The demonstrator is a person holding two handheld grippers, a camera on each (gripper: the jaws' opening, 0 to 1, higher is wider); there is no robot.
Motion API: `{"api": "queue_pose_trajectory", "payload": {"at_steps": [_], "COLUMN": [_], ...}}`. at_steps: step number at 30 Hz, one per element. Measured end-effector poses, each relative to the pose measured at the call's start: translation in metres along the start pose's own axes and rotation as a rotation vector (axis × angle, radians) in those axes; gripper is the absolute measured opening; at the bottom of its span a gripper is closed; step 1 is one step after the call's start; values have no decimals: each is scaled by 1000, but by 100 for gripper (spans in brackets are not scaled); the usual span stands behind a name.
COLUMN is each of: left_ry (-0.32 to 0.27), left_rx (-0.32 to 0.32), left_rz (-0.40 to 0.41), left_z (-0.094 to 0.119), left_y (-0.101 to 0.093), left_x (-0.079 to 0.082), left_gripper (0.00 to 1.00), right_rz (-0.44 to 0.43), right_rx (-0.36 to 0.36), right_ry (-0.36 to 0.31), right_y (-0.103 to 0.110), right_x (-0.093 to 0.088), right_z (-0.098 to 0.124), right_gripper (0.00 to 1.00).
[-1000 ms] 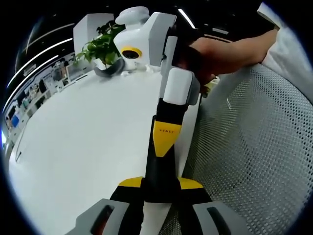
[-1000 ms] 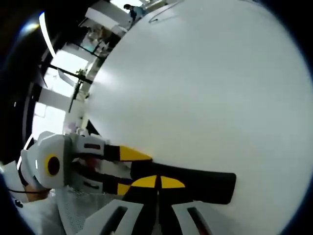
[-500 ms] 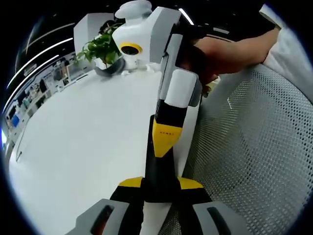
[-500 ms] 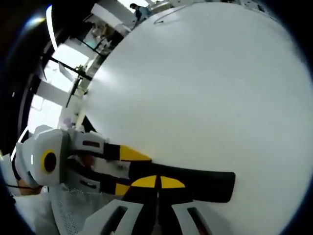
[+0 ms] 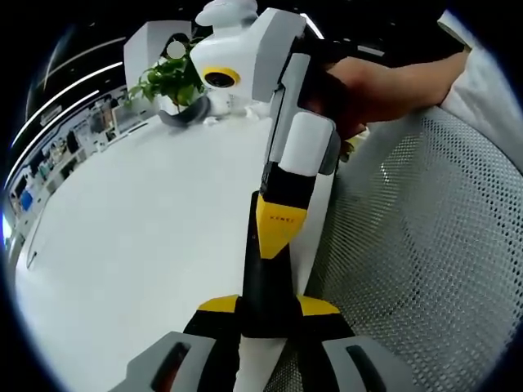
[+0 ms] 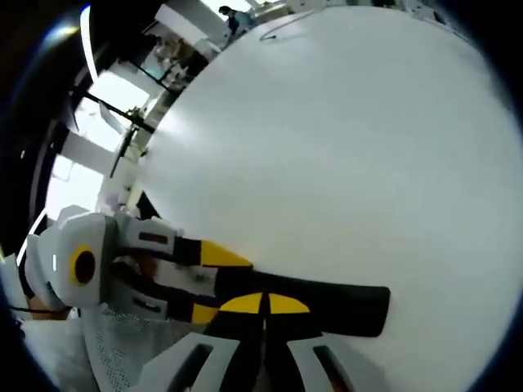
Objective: Press the specified remote control buttons in sequence, fully releasing each button before pressing the next.
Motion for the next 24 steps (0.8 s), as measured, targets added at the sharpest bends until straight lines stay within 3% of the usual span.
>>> {"api": "queue_pose_trajectory", "payload": {"at_steps": [5, 19, 24], "left_ry": [-2, -3, -2], "left_rx": [-2, 1, 0], "left_rz": [0, 4, 4], "left_z": [0, 0, -1], "left_y": [0, 0, 0], "left_x": [0, 0, 0], "left_gripper": [24, 25, 25], "right_rz": [22, -35, -118], "right_rx": [-4, 33, 23], "right_ry": [-1, -16, -52], "right_y": [1, -3, -11], "right_x": [-1, 0, 3], "right_z": [0, 1, 7], "right_gripper": [0, 0, 0]}}
Point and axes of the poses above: the point that each gripper's makers call its tool centre point, and the gripper's own axes: z roughly backward along the fingers, y roughly to its left, x roughly out of its top, the point moved 7 cm from there along z, roughly backward along the fingers, and after that the axes turned 10 degrees about x, right-handed, at the moved point
